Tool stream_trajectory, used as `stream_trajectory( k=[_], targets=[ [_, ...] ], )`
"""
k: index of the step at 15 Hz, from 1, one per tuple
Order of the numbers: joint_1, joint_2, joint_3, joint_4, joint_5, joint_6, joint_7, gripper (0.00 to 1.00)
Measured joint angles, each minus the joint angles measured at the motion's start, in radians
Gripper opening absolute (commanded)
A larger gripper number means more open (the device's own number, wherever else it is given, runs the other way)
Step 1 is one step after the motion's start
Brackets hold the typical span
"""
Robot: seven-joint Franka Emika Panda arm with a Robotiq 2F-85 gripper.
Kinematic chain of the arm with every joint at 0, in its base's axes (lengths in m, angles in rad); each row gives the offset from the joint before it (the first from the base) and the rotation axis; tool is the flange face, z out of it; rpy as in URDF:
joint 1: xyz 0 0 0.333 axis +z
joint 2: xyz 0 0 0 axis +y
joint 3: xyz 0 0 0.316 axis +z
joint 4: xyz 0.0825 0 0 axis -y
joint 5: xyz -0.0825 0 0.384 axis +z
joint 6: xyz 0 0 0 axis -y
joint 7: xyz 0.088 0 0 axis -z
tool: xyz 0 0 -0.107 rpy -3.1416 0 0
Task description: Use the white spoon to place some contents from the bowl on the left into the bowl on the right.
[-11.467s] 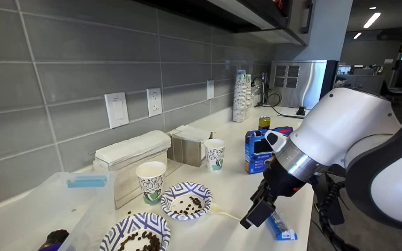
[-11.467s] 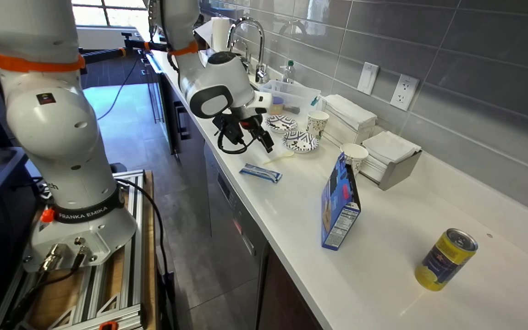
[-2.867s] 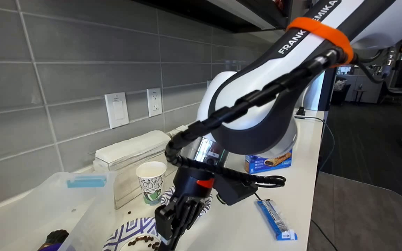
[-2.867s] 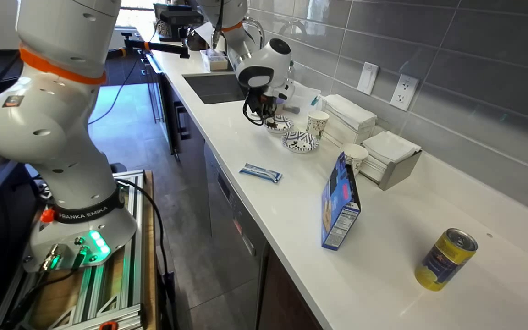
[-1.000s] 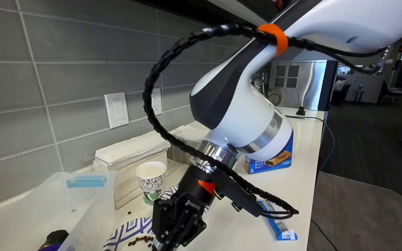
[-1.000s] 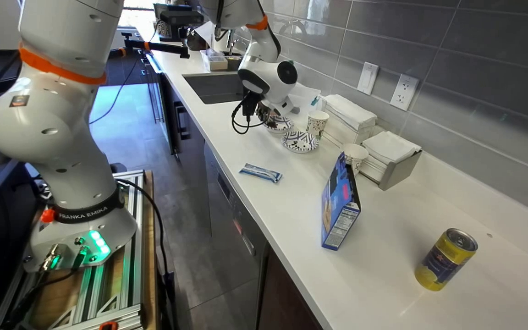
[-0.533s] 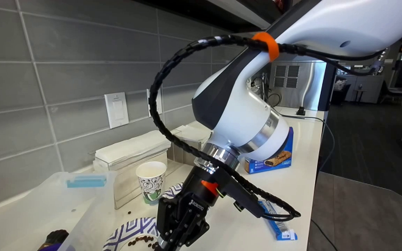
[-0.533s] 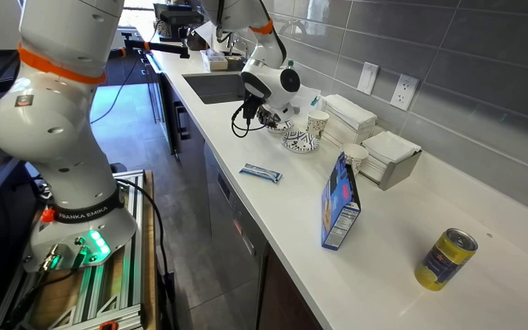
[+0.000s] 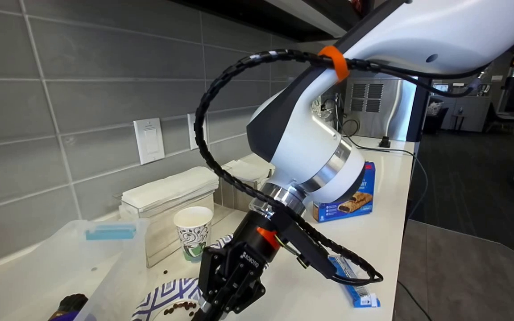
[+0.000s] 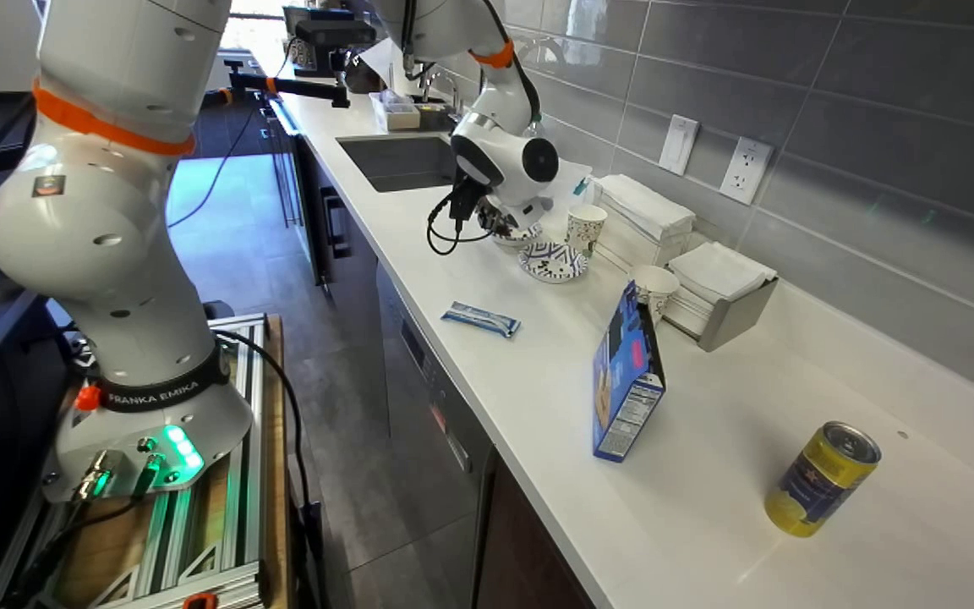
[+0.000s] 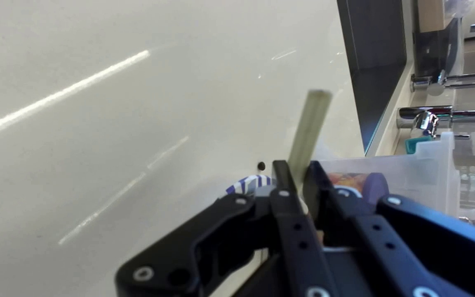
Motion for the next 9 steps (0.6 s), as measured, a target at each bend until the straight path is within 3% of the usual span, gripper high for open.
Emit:
stream_trajectory(
  k=[9],
  targets=[
    [0.035,0.028,-0.039,0.013,0.072,-0.047,-0.029,0.03]
  ],
)
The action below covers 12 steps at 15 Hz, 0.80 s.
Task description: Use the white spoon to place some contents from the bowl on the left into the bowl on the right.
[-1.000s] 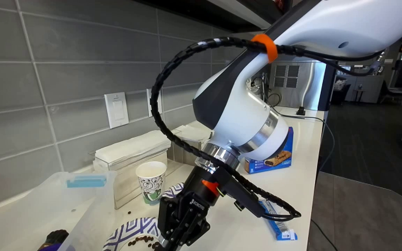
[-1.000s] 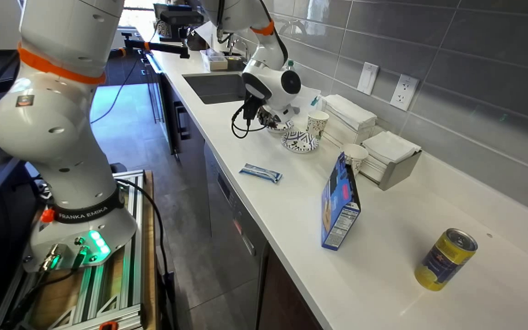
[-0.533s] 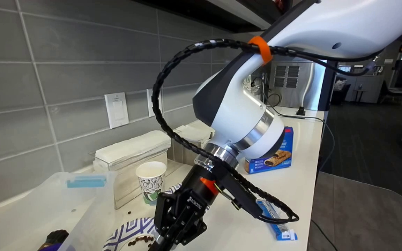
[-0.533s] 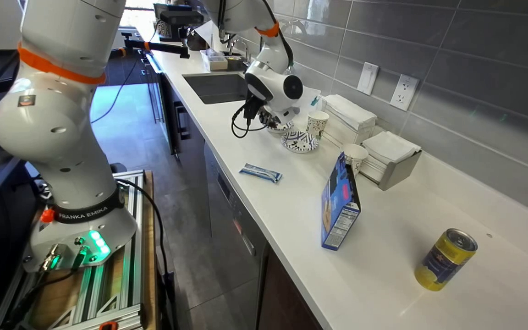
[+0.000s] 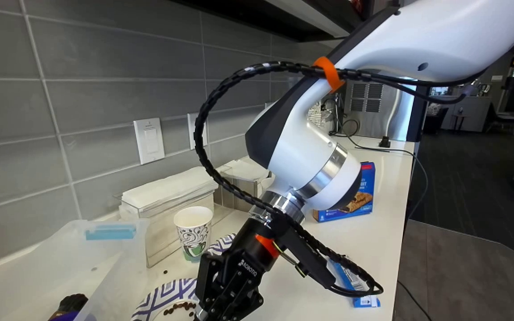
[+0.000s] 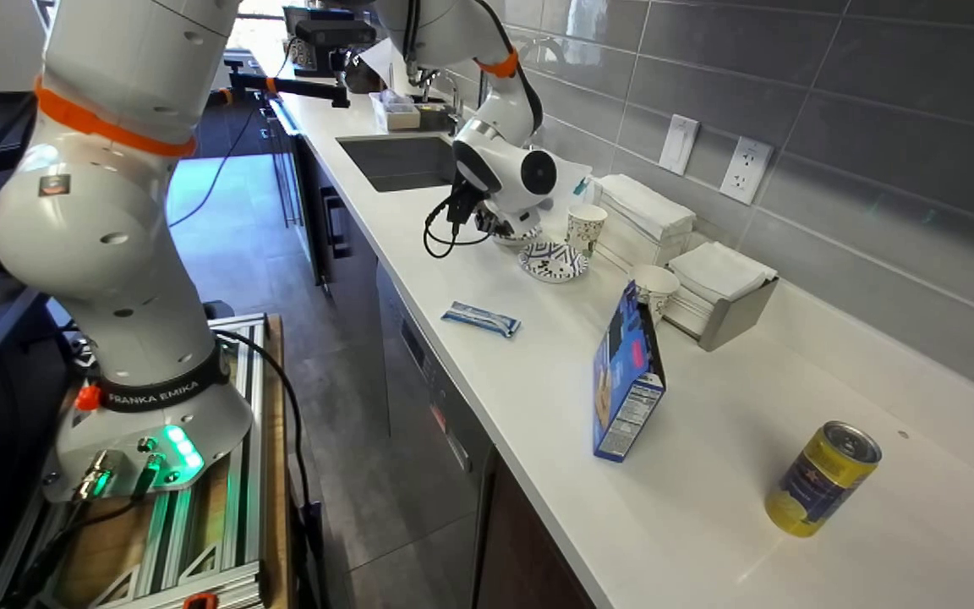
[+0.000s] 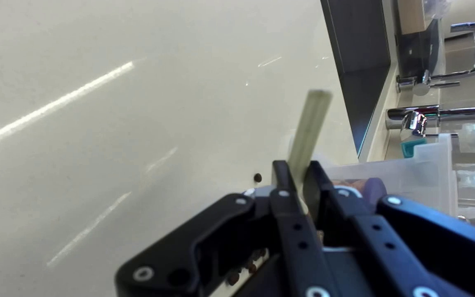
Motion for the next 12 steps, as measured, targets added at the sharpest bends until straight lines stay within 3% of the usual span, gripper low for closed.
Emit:
stream_trajectory(
  k=[12],
  targets=[
    [0.024,0.023,-0.047,0.007,0.013,0.0,-0.011,0.03]
  ],
)
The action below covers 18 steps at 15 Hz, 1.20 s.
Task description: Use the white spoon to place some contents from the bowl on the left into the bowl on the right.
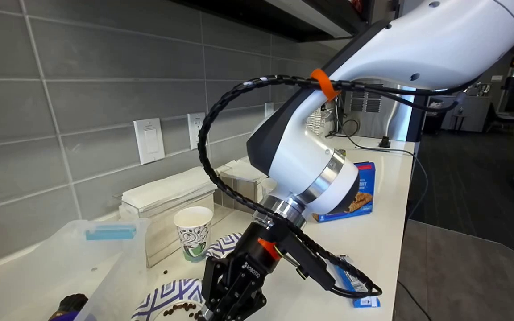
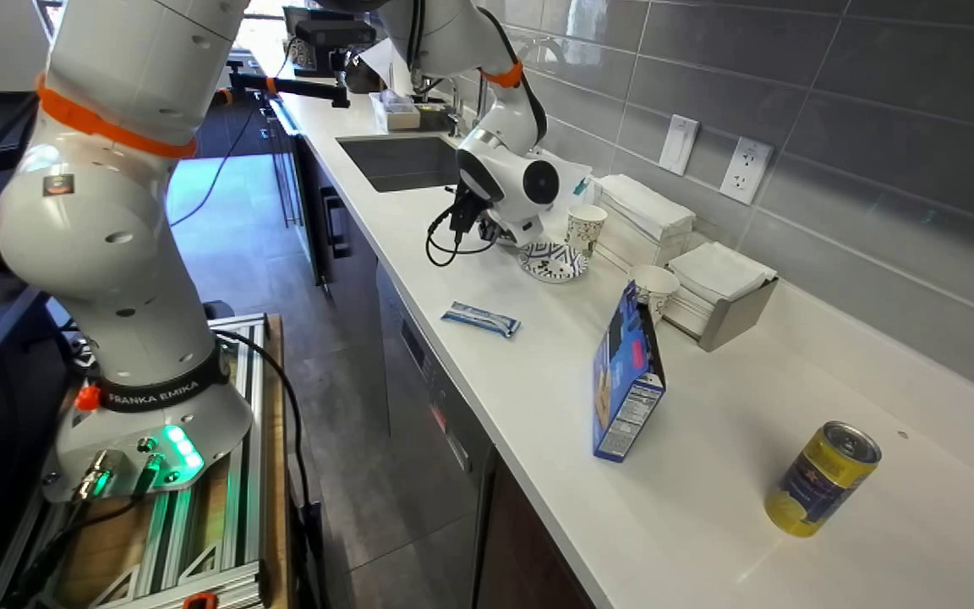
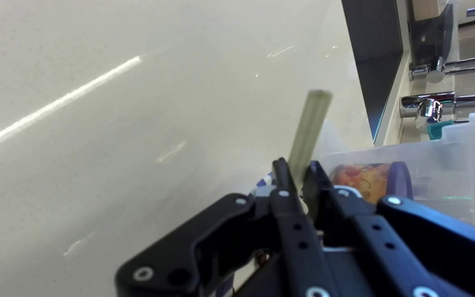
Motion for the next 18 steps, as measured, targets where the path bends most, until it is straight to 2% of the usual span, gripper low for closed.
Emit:
stream_trajectory(
  k=[7,18],
  targets=[
    [0.032,0.0,-0.028,0.001,-0.034,0.01,-0.012,0.03],
    [0.083,-0.015,-0.028,0.014,-0.217,0.147,-0.024,0.03]
  ],
)
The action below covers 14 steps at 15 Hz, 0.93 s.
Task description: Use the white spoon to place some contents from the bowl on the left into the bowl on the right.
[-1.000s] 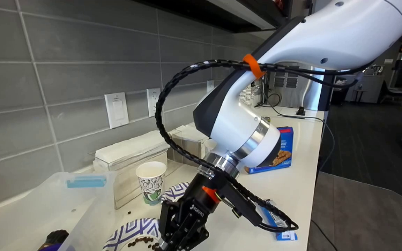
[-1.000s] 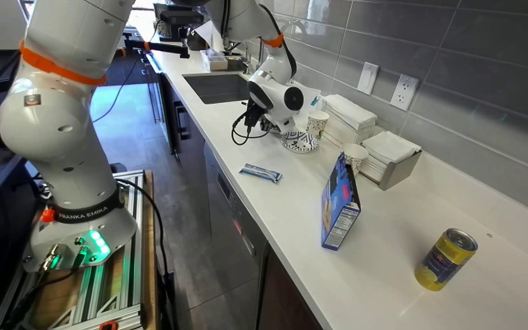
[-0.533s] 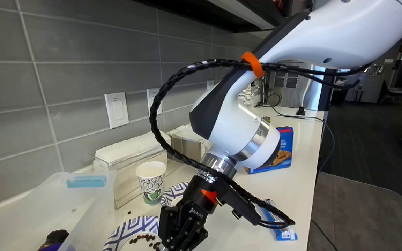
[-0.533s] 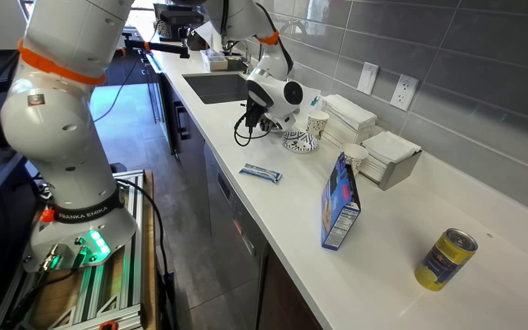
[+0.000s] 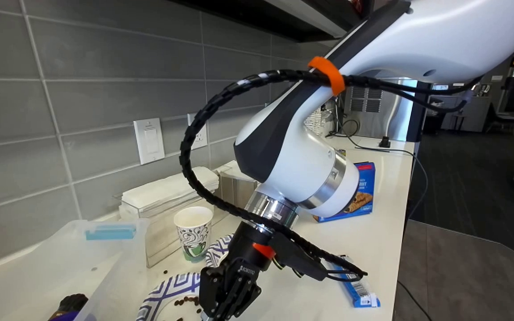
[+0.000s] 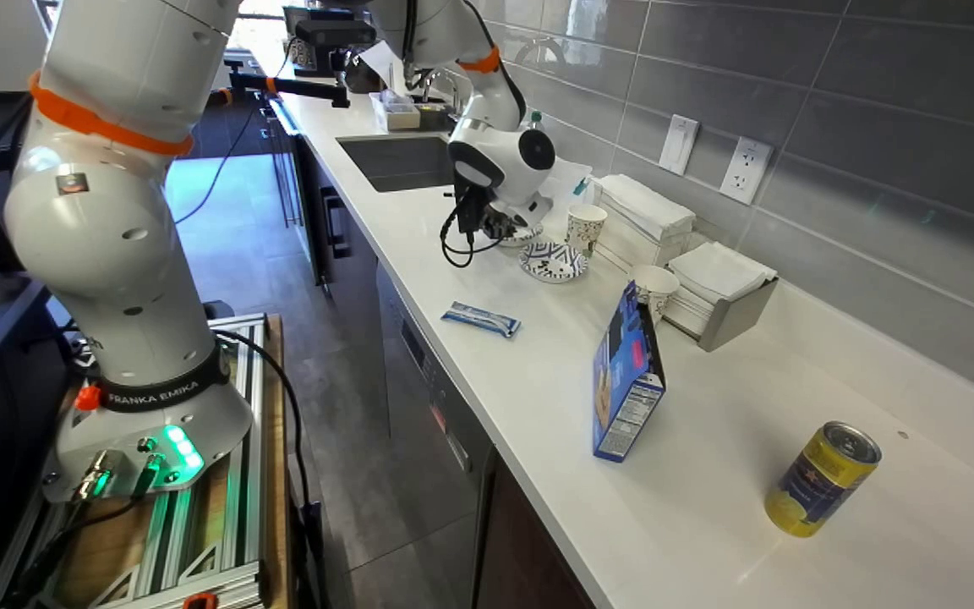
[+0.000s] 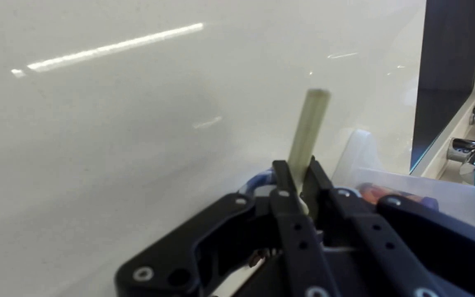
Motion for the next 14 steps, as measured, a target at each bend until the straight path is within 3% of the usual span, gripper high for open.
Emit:
stream_trajectory(
  k=[14],
  targets=[
    [0.001,-0.005,0.024,-0.003,-0.22,0.194,0.001,0.03]
  ],
)
